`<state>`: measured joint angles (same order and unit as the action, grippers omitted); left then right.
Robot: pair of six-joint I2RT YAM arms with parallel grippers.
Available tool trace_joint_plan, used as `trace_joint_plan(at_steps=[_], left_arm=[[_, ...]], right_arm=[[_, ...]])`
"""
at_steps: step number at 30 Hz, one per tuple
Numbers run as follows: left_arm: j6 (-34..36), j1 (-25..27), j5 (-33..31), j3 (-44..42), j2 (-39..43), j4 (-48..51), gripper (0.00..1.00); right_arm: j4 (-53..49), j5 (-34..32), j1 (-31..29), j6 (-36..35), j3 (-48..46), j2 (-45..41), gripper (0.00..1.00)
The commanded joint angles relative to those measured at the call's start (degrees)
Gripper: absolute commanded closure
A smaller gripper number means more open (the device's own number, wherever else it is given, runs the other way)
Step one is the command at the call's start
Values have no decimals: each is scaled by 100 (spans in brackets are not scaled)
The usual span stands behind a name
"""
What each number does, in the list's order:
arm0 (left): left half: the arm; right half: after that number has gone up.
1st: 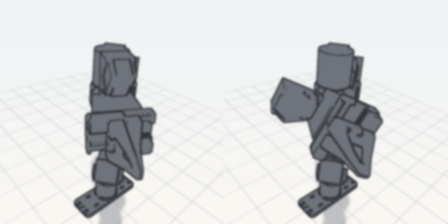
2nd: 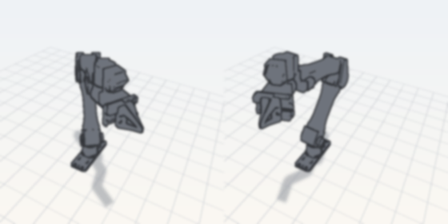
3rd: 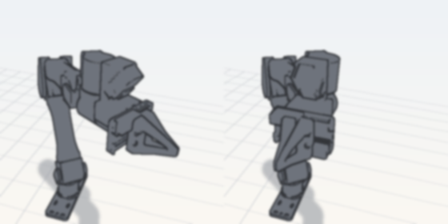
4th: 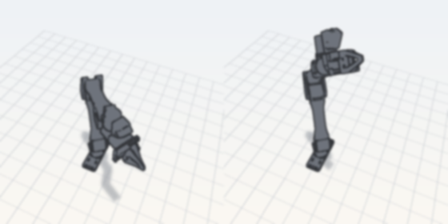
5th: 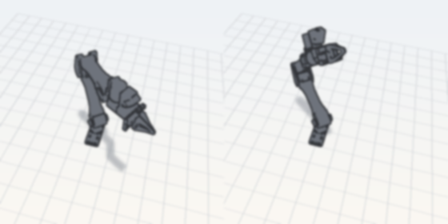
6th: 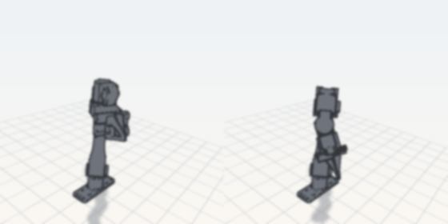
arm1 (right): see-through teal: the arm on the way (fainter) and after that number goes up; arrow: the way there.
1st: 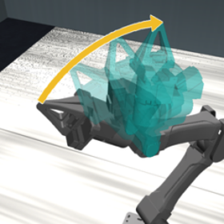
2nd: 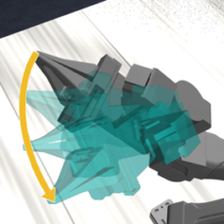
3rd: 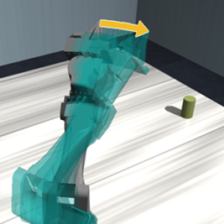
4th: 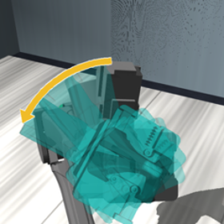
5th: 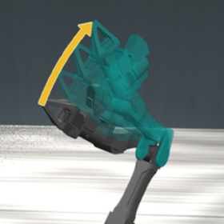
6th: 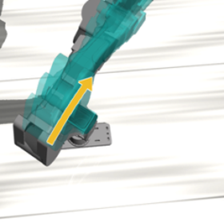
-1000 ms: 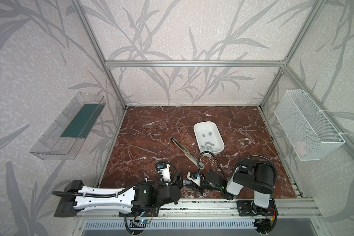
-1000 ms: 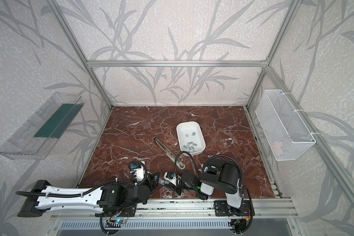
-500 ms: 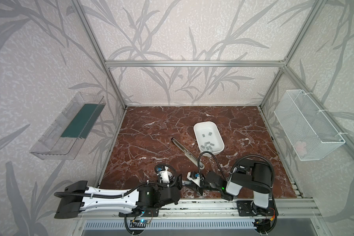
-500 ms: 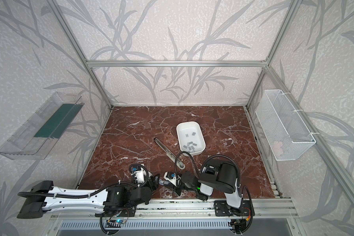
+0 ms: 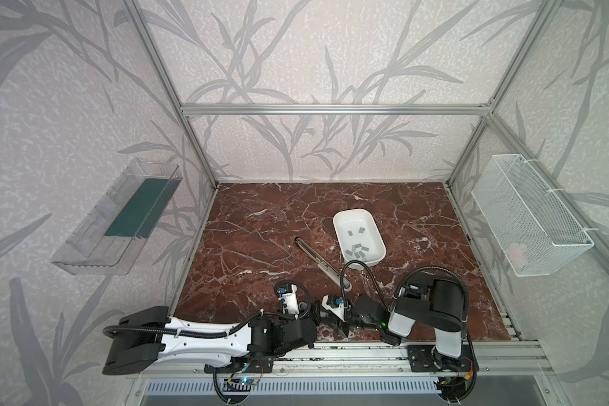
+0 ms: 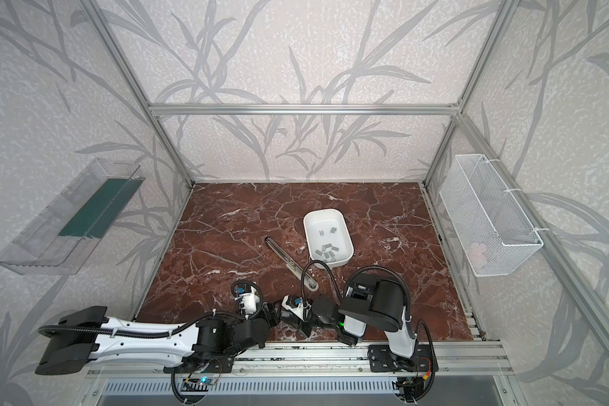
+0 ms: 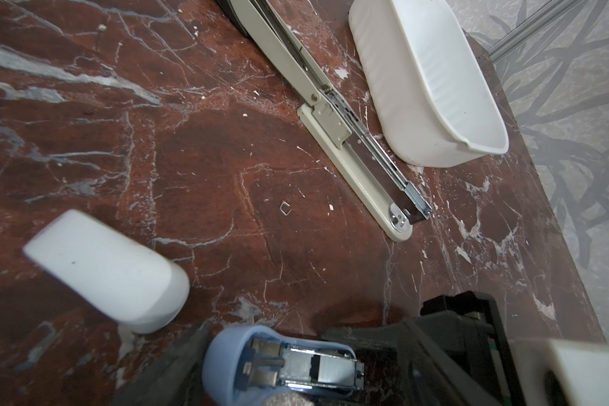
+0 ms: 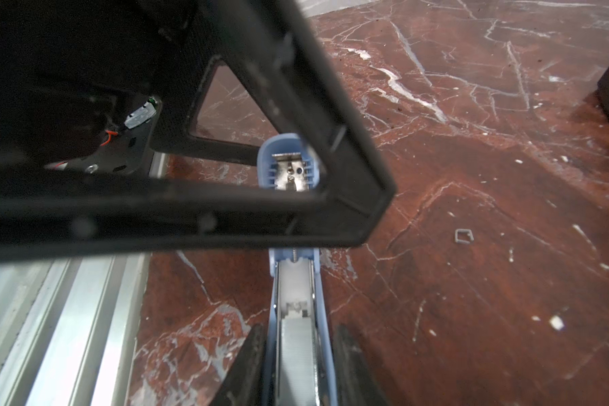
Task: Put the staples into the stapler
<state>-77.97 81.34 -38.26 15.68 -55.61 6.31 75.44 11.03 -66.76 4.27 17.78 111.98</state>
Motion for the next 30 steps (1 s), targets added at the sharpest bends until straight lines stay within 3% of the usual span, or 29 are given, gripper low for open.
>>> trace_joint_plan(at_steps=[1, 10, 15, 19, 23, 30], left_arm=[[322, -13, 47, 62, -10, -496, 22], [1127, -13, 475, 416, -781, -1469, 44], [1210, -4, 831, 625, -1649, -1952, 48], [1275, 9, 867, 676, -1845, -2221, 53], [1329, 31, 812, 638, -1723, -2245, 56], [1337, 31, 534, 649, -1481, -1772, 57]], right_arm=[[-1225, 260, -100, 140, -128, 350, 71], [-1119, 224, -105, 186, -125, 429, 77], [-870, 192, -99, 251, -194, 529, 74], [-697, 164, -101, 274, -248, 587, 72], [-428, 97, -100, 295, -353, 567, 67], [-332, -187, -100, 369, -610, 118, 48]])
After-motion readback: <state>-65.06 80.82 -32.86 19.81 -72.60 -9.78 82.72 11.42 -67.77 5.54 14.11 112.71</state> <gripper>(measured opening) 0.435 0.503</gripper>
